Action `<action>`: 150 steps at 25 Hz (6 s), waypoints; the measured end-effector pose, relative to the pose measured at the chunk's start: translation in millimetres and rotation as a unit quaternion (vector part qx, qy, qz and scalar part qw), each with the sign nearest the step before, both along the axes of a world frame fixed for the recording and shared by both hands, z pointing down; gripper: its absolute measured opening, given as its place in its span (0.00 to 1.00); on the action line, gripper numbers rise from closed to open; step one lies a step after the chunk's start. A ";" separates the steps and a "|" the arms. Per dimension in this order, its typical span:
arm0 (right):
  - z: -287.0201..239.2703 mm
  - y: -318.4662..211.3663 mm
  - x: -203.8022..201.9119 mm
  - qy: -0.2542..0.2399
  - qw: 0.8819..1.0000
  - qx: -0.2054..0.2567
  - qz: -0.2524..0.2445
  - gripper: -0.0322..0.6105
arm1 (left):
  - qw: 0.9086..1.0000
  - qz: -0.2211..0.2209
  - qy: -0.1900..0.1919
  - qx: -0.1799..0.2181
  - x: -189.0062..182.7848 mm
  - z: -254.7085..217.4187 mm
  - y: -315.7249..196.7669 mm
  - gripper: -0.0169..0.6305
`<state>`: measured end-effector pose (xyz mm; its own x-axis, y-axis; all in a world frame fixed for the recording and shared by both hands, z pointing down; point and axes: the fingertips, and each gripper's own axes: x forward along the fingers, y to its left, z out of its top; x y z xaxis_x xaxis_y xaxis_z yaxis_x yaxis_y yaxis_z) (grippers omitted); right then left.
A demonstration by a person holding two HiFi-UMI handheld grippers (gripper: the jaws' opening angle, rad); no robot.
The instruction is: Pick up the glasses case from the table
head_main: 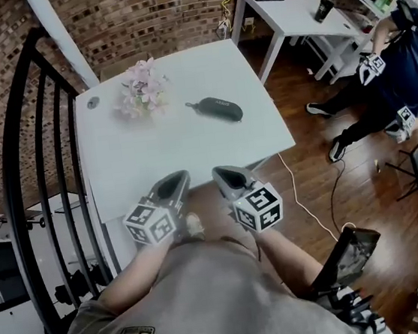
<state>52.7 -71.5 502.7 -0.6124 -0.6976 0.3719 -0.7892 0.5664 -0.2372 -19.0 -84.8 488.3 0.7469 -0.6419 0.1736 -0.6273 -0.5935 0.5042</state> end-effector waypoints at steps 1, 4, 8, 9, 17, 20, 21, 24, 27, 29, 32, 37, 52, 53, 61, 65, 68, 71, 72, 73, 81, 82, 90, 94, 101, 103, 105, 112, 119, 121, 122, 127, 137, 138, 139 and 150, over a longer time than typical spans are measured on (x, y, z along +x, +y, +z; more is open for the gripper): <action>0.1 -10.2 -1.0 0.002 1.000 -0.001 0.003 0.07 | 1.000 0.003 0.000 -0.002 -1.6 0.6 -9.3 0.03; 0.2 -34.8 -1.8 0.013 1.000 0.000 0.005 0.07 | 1.000 0.013 0.000 -0.004 -2.0 2.7 -34.3 0.03; 4.6 -55.4 5.1 0.026 1.000 -0.010 0.005 0.07 | 1.000 0.015 0.003 -0.015 3.0 6.8 -58.1 0.03; 5.8 -60.9 8.6 0.029 0.999 -0.013 0.004 0.07 | 1.000 0.016 0.003 -0.017 5.9 7.2 -63.6 0.03; 23.0 -113.4 36.6 0.052 0.998 -0.024 -0.030 0.07 | 1.000 -0.003 -0.007 -0.028 32.4 17.1 -110.3 0.03; 29.0 -136.9 46.8 0.067 0.996 -0.023 -0.044 0.07 | 0.999 -0.010 -0.014 -0.035 41.7 24.9 -127.0 0.03; 31.9 -143.3 50.2 0.073 0.996 -0.023 -0.049 0.07 | 0.999 -0.012 -0.016 -0.038 45.1 28.5 -130.8 0.03; 41.8 -161.5 59.6 0.090 0.994 -0.023 -0.062 0.13 | 0.998 -0.018 -0.020 -0.051 53.5 40.4 -139.8 0.03; 51.2 -179.6 64.0 0.112 0.990 -0.024 -0.082 0.22 | 0.997 -0.027 -0.025 -0.064 57.8 51.2 -147.8 0.03; 57.2 -190.8 65.1 0.132 0.986 -0.024 -0.101 0.29 | 0.996 -0.034 -0.026 -0.074 59.9 57.8 -152.2 0.03; 68.5 -205.8 66.3 0.168 0.976 -0.025 -0.136 0.40 | 0.995 -0.047 -0.024 -0.089 61.0 66.8 -157.9 0.03; 94.1 -224.0 69.5 0.232 0.952 -0.030 -0.198 0.53 | 0.991 -0.071 -0.018 -0.108 60.3 77.3 -163.8 0.03; 167.3 -235.5 69.7 0.339 0.878 -0.133 -0.312 0.69 | 0.984 -0.119 -0.017 -0.132 54.8 95.2 -175.1 0.03; 169.7 -235.1 68.9 0.341 0.875 -0.138 -0.315 0.68 | 0.984 -0.120 -0.017 -0.133 54.7 95.5 -174.9 0.03; 175.4 -235.3 67.9 0.350 0.866 -0.158 -0.321 0.63 | 0.982 -0.126 -0.021 -0.136 48.4 96.2 -174.6 0.03; 170.6 -235.0 66.3 0.343 0.874 -0.144 -0.312 0.63 | 0.984 -0.121 -0.024 -0.132 48.0 94.5 -173.4 0.03; 159.0 -237.0 62.4 0.322 0.892 -0.125 -0.292 0.63 | 0.984 -0.118 -0.025 -0.128 46.9 92.6 -171.9 0.03; 140.1 -237.9 56.3 0.279 0.918 -0.110 -0.260 0.63 | 0.986 -0.112 -0.027 -0.121 45.3 87.9 -169.5 0.03; 131.6 -237.8 53.7 0.262 0.927 -0.104 -0.247 0.63 | 0.987 -0.109 -0.027 -0.117 44.0 85.7 -168.8 0.03; 122.7 -237.3 51.2 0.245 0.936 -0.098 -0.234 0.63 | 0.987 -0.107 -0.027 -0.113 42.3 83.4 -168.0 0.03; 47.1 -218.9 36.2 0.125 0.978 -0.059 -0.154 0.63 | 0.993 -0.095 -0.019 -0.065 25.3 47.9 -159.8 0.03; 38.2 -216.4 34.9 0.114 0.981 -0.054 -0.147 0.63 | 0.994 -0.094 -0.018 -0.057 22.7 41.6 -159.2 0.03; -21.9 -177.8 14.7 0.006 0.995 -0.020 -0.097 0.63 | 0.996 -0.086 0.008 0.001 -1.4 -16.1 -135.9 0.03; -38.3 -137.3 1.6 -0.018 0.997 -0.006 -0.075 0.63 | 0.997 -0.073 0.019 0.027 -18.4 -37.4 -105.6 0.03; -50.8 -112.3 -8.8 -0.033 0.998 -0.006 -0.046 0.63 | 0.998 -0.058 0.025 0.028 -36.9 -49.4 -93.8 0.03; -49.7 -109.8 -8.2 -0.037 0.998 -0.006 -0.047 0.63 | 0.997 -0.062 0.024 0.030 -38.9 -46.8 -94.4 0.03; -49.6 -104.8 -8.2 -0.040 0.998 -0.005 -0.048 0.63 | 0.997 -0.065 0.024 0.030 -40.9 -44.5 -91.7 0.03; -61.1 -102.0 -13.2 -0.061 0.996 0.019 -0.062 0.63 | 0.997 -0.071 0.024 0.033 -41.1 -42.2 -88.7 0.03; -61.3 -101.5 -1.5 -0.075 0.995 0.026 -0.054 0.63 | 0.997 -0.060 0.027 0.038 -27.1 -43.4 -86.0 0.03; -61.3 -101.4 1.0 -0.078 0.995 0.028 -0.050 0.63 | 0.997 -0.060 0.026 0.040 -26.3 -43.5 -86.1 0.03; -61.6 -101.5 1.6 -0.078 0.995 0.029 -0.049 0.63 | 0.997 -0.060 0.026 0.041 -26.5 -43.7 -86.2 0.03; -63.1 -100.7 0.7 -0.077 0.995 0.030 -0.047 0.63 | 0.997 -0.062 0.027 0.043 -29.4 -45.8 -84.9 0.03; -62.4 -100.8 1.3 -0.081 0.995 0.033 -0.049 0.63 | 0.996 -0.069 0.025 0.041 -28.9 -43.2 -82.5 0.03; -62.7 -101.0 0.8 -0.080 0.995 0.033 -0.050 0.63 | 0.996 -0.070 0.025 0.042 -29.6 -43.3 -82.6 0.03; -63.0 -101.2 0.2 -0.080 0.995 0.034 -0.051 0.63 | 0.996 -0.070 0.024 0.042 -30.5 -43.5 -82.6 0.03; -60.7 -103.0 -1.2 -0.075 0.995 0.032 -0.051 0.63 | 0.997 -0.063 0.022 0.039 -30.2 -39.2 -82.4 0.03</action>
<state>51.6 -174.6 442.0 -0.7262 -0.6485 0.2285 -0.6857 0.6590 -0.3091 -49.2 -167.1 449.1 0.6648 -0.7417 0.0890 -0.6784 -0.5495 0.4878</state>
